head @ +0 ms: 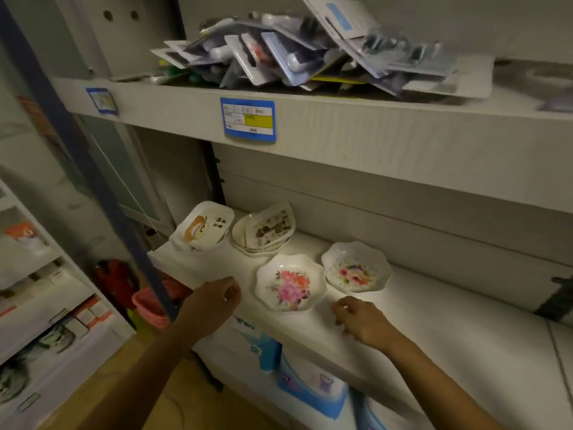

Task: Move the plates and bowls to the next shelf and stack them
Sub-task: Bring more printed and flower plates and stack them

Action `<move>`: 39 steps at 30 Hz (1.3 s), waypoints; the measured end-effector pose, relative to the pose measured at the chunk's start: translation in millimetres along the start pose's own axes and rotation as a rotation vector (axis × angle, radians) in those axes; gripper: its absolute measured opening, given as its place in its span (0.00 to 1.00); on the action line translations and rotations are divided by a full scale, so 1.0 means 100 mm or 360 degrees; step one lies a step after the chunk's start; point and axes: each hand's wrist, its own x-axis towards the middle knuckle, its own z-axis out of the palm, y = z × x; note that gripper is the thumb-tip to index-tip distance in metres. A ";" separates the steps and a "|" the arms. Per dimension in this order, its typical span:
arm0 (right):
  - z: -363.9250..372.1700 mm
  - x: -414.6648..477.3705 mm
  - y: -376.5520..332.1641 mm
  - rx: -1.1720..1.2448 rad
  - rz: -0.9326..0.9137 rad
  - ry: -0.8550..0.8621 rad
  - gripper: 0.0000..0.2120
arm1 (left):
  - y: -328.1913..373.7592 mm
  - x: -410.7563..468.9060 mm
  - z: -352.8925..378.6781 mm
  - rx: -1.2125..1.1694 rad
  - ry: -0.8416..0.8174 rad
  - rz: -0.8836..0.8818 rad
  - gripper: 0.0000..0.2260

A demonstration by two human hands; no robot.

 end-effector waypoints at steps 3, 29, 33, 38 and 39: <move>0.14 0.26 -0.11 0.0209 0.0230 0.0092 0.24 | -0.15 0.31 -0.11 -0.0088 -0.0039 0.0003 0.07; 0.58 0.12 -0.41 0.0333 0.0622 0.0734 0.04 | -0.41 2.03 -0.21 -0.0573 -0.0184 -0.0118 0.08; 0.51 -0.11 -0.34 0.0341 0.0668 0.0764 0.06 | -0.36 2.26 -0.01 -0.0375 -0.0346 -0.0417 0.17; 0.49 -0.29 -0.28 0.0359 0.0732 0.0807 0.06 | -0.30 2.44 0.16 -0.0302 -0.0330 -0.0511 0.18; 0.49 -0.31 -0.26 0.0359 0.0744 0.0819 0.06 | -0.30 2.44 0.17 -0.0209 -0.0317 -0.0494 0.18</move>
